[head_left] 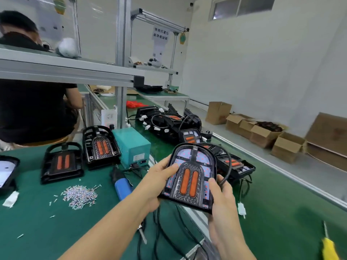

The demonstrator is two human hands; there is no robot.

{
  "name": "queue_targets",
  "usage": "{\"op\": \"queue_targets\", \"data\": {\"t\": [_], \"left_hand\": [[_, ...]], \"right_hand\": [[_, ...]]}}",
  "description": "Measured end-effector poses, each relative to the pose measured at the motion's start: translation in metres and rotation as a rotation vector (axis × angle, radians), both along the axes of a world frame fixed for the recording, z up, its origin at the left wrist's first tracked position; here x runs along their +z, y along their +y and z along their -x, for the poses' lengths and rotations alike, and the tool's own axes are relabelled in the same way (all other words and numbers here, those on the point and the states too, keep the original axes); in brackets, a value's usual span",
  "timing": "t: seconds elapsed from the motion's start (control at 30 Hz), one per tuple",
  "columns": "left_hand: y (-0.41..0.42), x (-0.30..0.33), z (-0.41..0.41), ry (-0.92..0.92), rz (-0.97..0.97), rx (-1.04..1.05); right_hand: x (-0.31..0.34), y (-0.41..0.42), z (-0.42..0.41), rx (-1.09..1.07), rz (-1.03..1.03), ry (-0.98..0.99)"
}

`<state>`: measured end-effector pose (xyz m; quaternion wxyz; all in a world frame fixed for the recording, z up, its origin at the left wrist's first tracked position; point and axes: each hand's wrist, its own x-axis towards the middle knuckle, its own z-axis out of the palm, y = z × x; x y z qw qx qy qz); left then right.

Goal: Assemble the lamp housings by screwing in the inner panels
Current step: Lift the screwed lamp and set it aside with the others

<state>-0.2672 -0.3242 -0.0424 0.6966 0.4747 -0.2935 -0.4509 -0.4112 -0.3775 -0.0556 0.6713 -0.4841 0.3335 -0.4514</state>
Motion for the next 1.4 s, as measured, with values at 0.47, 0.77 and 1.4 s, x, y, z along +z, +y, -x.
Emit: {"op": "queue_targets", "data": {"t": [0.47,0.77,1.4], "left_hand": [[-0.099,0.030,0.040,-0.301,-0.087,-0.109],[-0.119,0.010,0.054,-1.180,-0.177,-0.115],[-0.147,-0.002,0.062,-1.643,-0.336,-0.264]], "right_hand": [[0.017,-0.124,0.014,-0.334,-0.090,0.021],[0.012,-0.175,0.009,-0.465,-0.144,0.079],[0.026,-0.193,0.007,-0.417,0.533,1.051]]}}
